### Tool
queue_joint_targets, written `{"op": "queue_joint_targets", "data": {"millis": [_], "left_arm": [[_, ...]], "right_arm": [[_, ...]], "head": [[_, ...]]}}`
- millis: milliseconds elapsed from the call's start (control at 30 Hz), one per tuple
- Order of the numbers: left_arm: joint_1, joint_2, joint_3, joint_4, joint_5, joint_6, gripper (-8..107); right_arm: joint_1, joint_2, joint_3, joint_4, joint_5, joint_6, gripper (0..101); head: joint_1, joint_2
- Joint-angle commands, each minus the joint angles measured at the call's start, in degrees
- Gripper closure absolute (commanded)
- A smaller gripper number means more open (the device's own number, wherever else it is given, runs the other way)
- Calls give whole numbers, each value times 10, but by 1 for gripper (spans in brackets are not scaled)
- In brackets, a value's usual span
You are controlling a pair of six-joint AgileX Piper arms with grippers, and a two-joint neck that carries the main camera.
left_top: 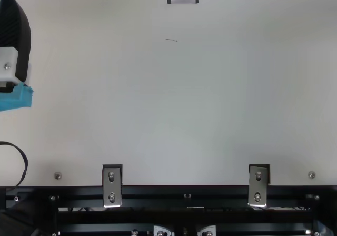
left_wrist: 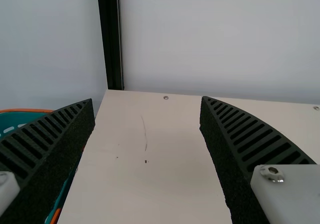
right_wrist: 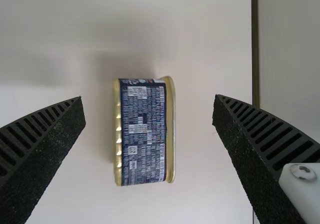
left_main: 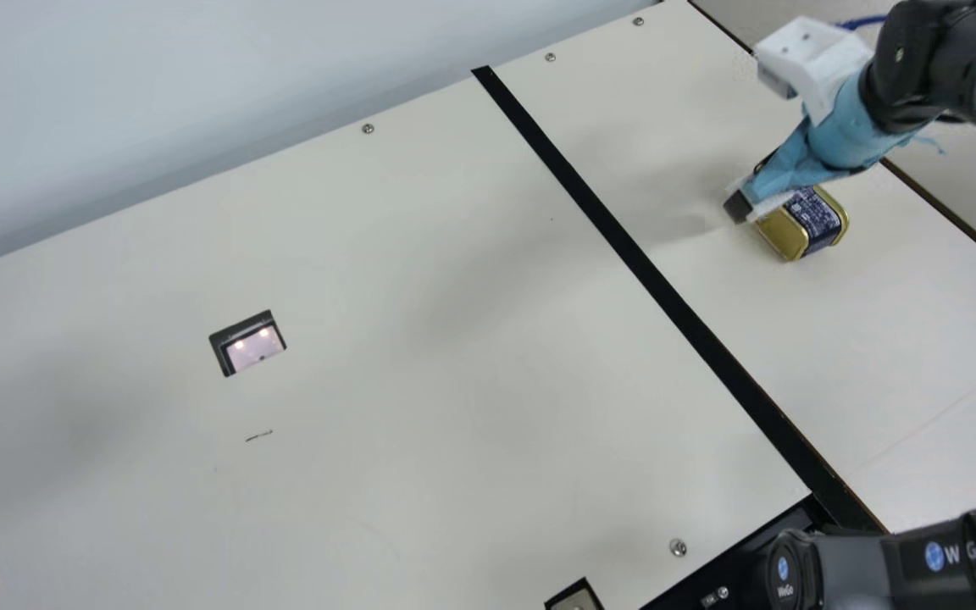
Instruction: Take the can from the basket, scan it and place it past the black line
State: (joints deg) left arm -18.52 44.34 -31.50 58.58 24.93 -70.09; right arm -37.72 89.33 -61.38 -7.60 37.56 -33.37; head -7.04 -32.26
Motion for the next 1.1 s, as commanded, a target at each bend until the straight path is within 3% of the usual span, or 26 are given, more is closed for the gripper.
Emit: {"op": "queue_joint_targets", "data": {"millis": [0, 500, 1067], "left_arm": [[0, 0, 0, 0, 0, 0, 9], [0, 0, 0, 0, 0, 0, 9], [0, 0, 0, 0, 0, 0, 9]], "right_arm": [[7, -34, -4, 6, 8, -8, 0], [115, -199, 10, 68, 64, -5, 0], [286, -330, 116, 108, 27, 138, 0]], "head": [[-27, -14], [-27, -14], [-27, -14]]}}
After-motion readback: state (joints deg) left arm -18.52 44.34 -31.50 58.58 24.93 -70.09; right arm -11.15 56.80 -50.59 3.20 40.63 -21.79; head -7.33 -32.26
